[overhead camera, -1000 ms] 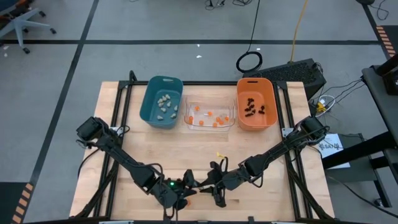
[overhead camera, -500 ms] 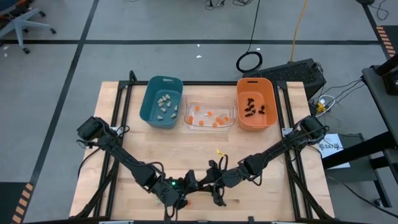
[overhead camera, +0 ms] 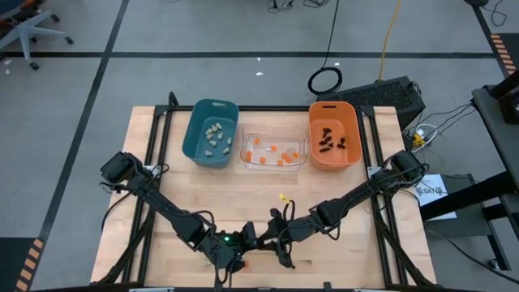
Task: Sort Halloween decoration
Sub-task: Put the white skull toy into the blue bin
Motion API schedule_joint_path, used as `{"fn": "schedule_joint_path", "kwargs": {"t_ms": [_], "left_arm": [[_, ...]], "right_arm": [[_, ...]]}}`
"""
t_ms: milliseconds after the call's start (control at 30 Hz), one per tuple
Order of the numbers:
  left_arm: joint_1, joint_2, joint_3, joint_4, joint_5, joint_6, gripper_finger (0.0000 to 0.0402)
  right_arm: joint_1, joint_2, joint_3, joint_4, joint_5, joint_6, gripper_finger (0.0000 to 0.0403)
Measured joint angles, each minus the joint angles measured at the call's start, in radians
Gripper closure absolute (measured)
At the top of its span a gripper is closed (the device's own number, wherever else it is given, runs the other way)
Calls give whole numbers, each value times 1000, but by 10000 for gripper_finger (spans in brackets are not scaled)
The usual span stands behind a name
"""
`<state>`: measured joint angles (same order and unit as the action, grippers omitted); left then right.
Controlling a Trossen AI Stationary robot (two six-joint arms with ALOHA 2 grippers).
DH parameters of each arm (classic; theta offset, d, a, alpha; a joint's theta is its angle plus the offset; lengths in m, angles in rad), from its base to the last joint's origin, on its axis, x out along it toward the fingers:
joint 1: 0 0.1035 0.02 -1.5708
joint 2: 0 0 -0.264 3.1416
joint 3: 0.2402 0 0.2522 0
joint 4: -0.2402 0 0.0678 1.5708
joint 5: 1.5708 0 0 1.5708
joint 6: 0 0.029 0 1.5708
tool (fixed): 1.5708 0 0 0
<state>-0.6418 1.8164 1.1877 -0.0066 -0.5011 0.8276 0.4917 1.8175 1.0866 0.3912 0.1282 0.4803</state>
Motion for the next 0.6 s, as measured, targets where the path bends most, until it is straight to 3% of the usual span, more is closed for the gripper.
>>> {"fn": "schedule_joint_path", "kwargs": {"t_ms": [233,300,400,600], "left_arm": [[0,0,0,-4,0,-5,345],[0,0,0,0,0,-16,344],[0,0,0,1,-1,-50,344],[4,-13,0,0,-1,-140,344]], "right_arm": [[-14,0,0,-49,-29,-42,243],[-20,-6,0,-107,-81,-76,220],[-25,-27,0,-208,-77,-105,190],[-39,-59,0,-340,-72,-170,157]]}}
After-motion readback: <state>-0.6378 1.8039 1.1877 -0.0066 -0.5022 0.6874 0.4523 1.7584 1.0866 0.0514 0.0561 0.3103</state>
